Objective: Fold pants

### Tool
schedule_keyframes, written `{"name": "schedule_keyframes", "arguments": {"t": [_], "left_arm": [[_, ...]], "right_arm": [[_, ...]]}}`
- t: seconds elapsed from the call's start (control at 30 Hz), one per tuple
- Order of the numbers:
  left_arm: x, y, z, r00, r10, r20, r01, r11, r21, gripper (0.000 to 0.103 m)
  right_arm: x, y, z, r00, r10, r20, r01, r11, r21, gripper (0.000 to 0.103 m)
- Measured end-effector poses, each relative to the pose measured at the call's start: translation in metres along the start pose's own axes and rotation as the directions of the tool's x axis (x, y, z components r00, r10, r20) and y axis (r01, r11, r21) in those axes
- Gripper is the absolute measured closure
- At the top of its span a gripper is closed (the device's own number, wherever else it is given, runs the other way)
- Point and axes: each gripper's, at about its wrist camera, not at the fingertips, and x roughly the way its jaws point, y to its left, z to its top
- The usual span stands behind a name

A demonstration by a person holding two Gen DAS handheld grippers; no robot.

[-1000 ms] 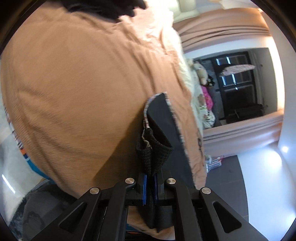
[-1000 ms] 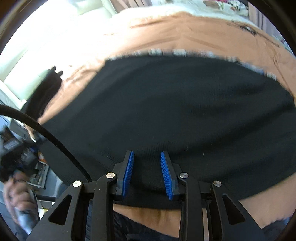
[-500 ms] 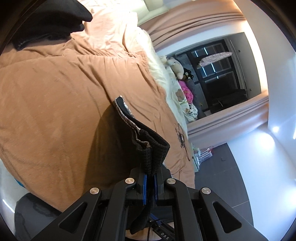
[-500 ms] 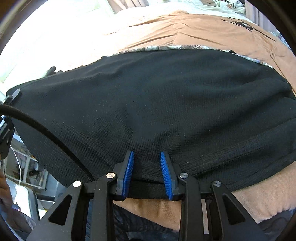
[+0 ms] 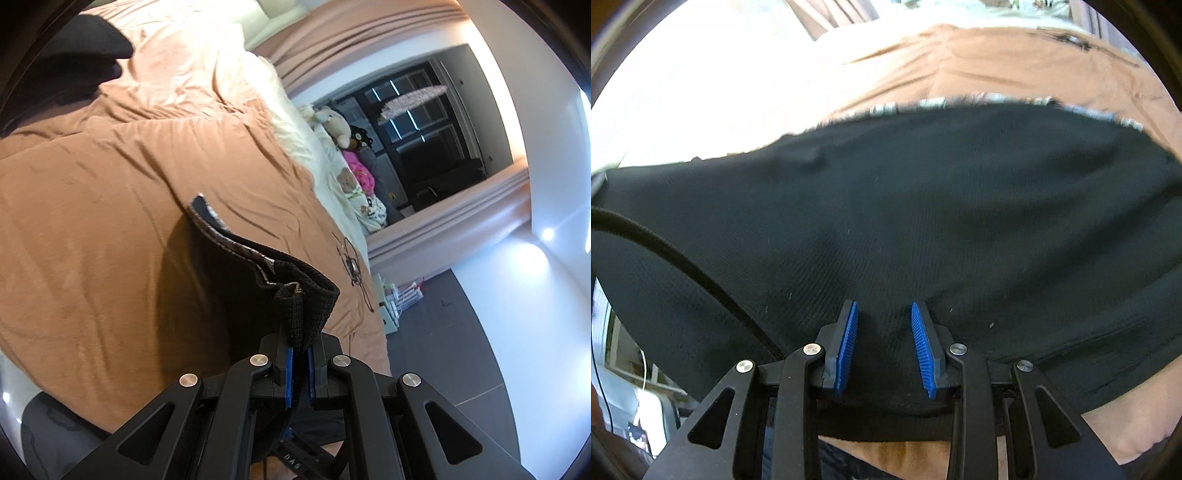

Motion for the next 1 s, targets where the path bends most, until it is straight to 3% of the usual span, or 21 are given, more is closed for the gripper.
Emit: {"name": "schedule_keyframes", "arguments": {"t": [0.13,0.5,0.57,0.73,0.9,1.0], "left_arm": [[0.009,-0.018,0.0,1.0,-0.018,-0.016,0.019,0.999,0.039,0.098],[0.048,-0.072,-0.003,0.994,-0.055,-0.094,0.068,0.987,0.143,0.097],[0.058,-0.081,-0.008,0.991,-0.062,-0.12,0.081,0.984,0.16,0.097],[0.081,-0.102,-0.022,0.983,-0.064,-0.175,0.099,0.975,0.198,0.097],[0.105,-0.123,-0.046,0.97,-0.065,-0.234,0.122,0.964,0.235,0.097],[0.12,-0.132,-0.061,0.962,-0.055,-0.266,0.125,0.959,0.255,0.097]], "right_arm": [[-0.01,-0.008,0.002,0.998,0.061,-0.008,-0.061,0.998,0.019,0.075],[-0.097,-0.057,0.002,0.992,0.061,0.112,-0.068,0.996,0.063,0.074],[-0.112,-0.067,0.0,0.991,0.044,0.123,-0.054,0.995,0.08,0.07],[-0.145,-0.101,-0.006,0.979,0.025,0.201,-0.051,0.991,0.127,0.037],[-0.175,-0.13,-0.022,0.968,0.008,0.25,-0.053,0.983,0.176,0.024],[-0.188,-0.147,-0.034,0.964,0.003,0.266,-0.06,0.977,0.207,0.023]]}}
